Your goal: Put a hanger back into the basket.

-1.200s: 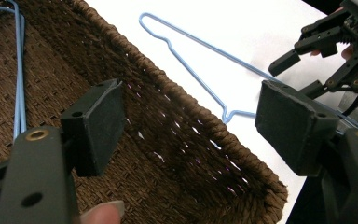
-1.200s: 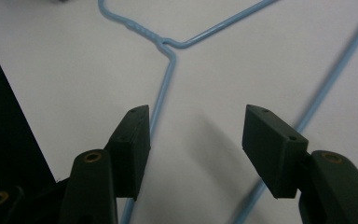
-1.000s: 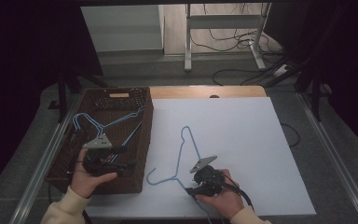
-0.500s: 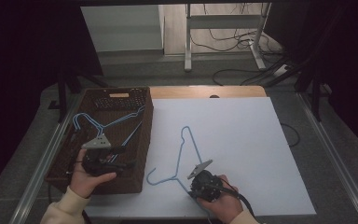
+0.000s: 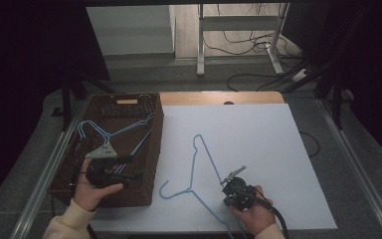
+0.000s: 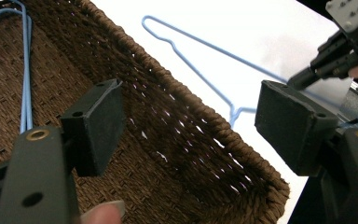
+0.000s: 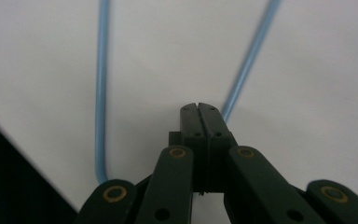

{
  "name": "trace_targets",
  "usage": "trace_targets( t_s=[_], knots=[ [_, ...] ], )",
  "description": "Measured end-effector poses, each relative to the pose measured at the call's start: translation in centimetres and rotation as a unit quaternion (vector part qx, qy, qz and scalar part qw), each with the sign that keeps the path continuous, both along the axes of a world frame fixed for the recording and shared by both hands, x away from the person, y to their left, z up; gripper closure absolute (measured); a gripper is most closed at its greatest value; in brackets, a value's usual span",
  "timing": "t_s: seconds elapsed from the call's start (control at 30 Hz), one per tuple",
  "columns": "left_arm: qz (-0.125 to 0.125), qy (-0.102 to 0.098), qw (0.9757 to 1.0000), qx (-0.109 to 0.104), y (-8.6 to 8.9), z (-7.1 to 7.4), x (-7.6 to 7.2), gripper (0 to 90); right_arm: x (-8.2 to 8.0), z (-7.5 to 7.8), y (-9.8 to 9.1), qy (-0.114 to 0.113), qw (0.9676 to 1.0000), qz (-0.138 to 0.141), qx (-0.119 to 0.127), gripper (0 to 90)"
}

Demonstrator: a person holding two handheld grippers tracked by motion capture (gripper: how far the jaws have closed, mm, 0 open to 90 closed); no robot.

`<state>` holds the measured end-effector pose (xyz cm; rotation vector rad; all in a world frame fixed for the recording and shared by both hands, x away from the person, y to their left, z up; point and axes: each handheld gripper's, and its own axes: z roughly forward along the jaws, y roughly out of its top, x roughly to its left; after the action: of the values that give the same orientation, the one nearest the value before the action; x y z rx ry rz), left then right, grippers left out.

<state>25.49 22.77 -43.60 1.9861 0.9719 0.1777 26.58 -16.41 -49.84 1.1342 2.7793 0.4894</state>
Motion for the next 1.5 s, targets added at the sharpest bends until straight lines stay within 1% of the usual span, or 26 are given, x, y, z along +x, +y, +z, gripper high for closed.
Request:
trace_targets(
  t_s=[0.03, 0.07, 0.13, 0.2, 0.23, 0.3, 0.33, 0.37, 0.43, 0.53, 0.57, 0.6, 0.67, 0.7, 0.73, 0.87, 0.93, 1.0, 1.03, 1.07, 1.17, 1.23, 1.27, 1.4, 1.43, 1.5],
  knots=[
    [0.000, 0.000, 1.0000, 0.001, 0.0, 0.0, 0.0, 24.5, 0.2, 0.0, -0.3, -0.002, 1.0000, -0.006, -0.007, 89.9],
    [-0.001, 0.001, 1.0000, 0.001, 0.0, 0.0, 0.0, 24.4, 0.5, 0.1, -1.0, 0.002, 0.9999, -0.012, -0.003, 89.9],
    [-0.001, 0.001, 1.0000, 0.001, -0.1, -0.1, 0.0, 24.4, 0.7, 0.1, -1.3, 0.000, 0.9998, -0.016, -0.007, 89.9],
    [-0.002, 0.002, 1.0000, 0.002, -0.1, -0.1, 0.0, 24.4, 1.2, 0.2, -2.1, -0.013, 0.9993, -0.025, -0.025, 90.0],
    [-0.002, 0.004, 1.0000, 0.002, -0.1, -0.1, 0.1, 24.3, 2.0, 0.3, -3.3, -0.022, 0.9983, -0.040, -0.035, 89.9],
    [-0.002, 0.005, 1.0000, 0.002, -0.1, -0.2, 0.1, 24.4, 3.2, 0.4, -4.8, -0.024, 0.9973, -0.061, -0.033, 89.9],
    [-0.002, 0.005, 1.0000, 0.002, -0.1, -0.2, 0.1, 24.4, 3.2, 0.4, -4.8, -0.024, 0.9973, -0.061, -0.033, 89.9],
    [-0.003, 0.004, 1.0000, 0.002, -0.1, -0.2, 0.1, 24.4, 4.5, 0.4, -6.3, -0.030, 0.9958, -0.080, -0.033, 89.9],
    [-0.004, 0.004, 1.0000, 0.003, -0.2, -0.2, 0.1, 24.4, 5.6, 0.4, -7.5, -0.026, 0.9944, -0.100, -0.018, 89.9],
    [-0.005, 0.004, 1.0000, 0.004, -0.3, -0.1, 0.1, 24.4, 6.1, 0.5, -8.0, -0.033, 0.9936, -0.105, -0.022, 89.9],
    [-0.004, 0.004, 1.0000, 0.004, -0.3, -0.1, 0.1, 24.3, 6.0, 0.8, -7.6, -0.041, 0.9940, -0.101, -0.006, 89.9],
    [-0.004, 0.004, 1.0000, 0.004, -0.3, -0.1, 0.1, 24.3, 6.0, 0.8, -7.6, -0.041, 0.9940, -0.101, -0.006, 89.9],
    [-0.003, 0.004, 1.0000, 0.003, -0.2, -0.1, 0.1, 24.3, 5.5, 1.4, -6.2, -0.047, 0.9954, -0.081, 0.018, 89.9],
    [-0.003, 0.004, 1.0000, 0.003, -0.2, -0.1, 0.1, 24.3, 4.9, 2.0, -4.1, -0.050, 0.9967, -0.050, 0.039, 89.9],
    [-0.003, 0.004, 1.0000, 0.003, -0.2, -0.1, 0.1, 24.3, 4.9, 2.0, -4.1, -0.050, 0.9967, -0.050, 0.039, 89.9],
    [-0.005, 0.004, 1.0000, 0.005, -0.3, -0.2, 0.1, 24.3, 3.9, 2.2, 1.1, -0.038, 0.9971, 0.017, 0.064, 89.9],
    [-0.006, 0.003, 1.0000, 0.005, -0.3, -0.2, 0.1, 24.3, 3.4, 1.7, 3.6, -0.024, 0.9962, 0.048, 0.069, 89.9],
    [-0.005, 0.003, 1.0000, 0.004, -0.3, -0.2, 0.1, 24.3, 3.0, 0.9, 6.0, -0.013, 0.9954, 0.074, 0.059, 89.9],
    [-0.005, 0.003, 1.0000, 0.004, -0.2, -0.2, 0.1, 24.3, 2.7, 0.2, 7.7, -0.001, 0.9949, 0.085, 0.053, 89.9],
    [-0.004, 0.004, 1.0000, 0.003, -0.2, -0.2, 0.1, 24.3, 2.5, -0.1, 8.4, 0.004, 0.9946, 0.092, 0.048, 89.9],
    [-0.002, 0.003, 1.0000, 0.003, 0.0, -0.2, 0.0, 24.3, 2.1, -0.6, 9.1, 0.011, 0.9940, 0.104, 0.033, 89.9],
    [-0.001, 0.002, 1.0000, 0.003, 0.1, -0.2, 0.0, 24.4, 1.6, -0.8, 9.0, 0.011, 0.9939, 0.105, 0.034, 89.9],
    [-0.001, 0.002, 1.0000, 0.002, 0.1, -0.1, -0.1, 24.4, 1.4, -0.8, 8.9, 0.017, 0.9935, 0.107, 0.036, 89.9],
    [-0.001, 0.002, 1.0000, 0.003, 0.1, -0.1, -0.1, 24.4, 0.2, -0.7, 7.4, 0.031, 0.9918, 0.117, 0.042, 89.9],
    [-0.001, 0.002, 1.0000, 0.003, 0.1, -0.1, -0.1, 24.4, -0.3, -0.6, 6.4, 0.040, 0.9913, 0.119, 0.041, 89.9],
    [-0.001, 0.001, 1.0000, 0.002, 0.0, -0.1, -0.1, 24.4, -0.8, -0.6, 5.3, 0.049, 0.9911, 0.117, 0.042, 89.9]
  ],
)
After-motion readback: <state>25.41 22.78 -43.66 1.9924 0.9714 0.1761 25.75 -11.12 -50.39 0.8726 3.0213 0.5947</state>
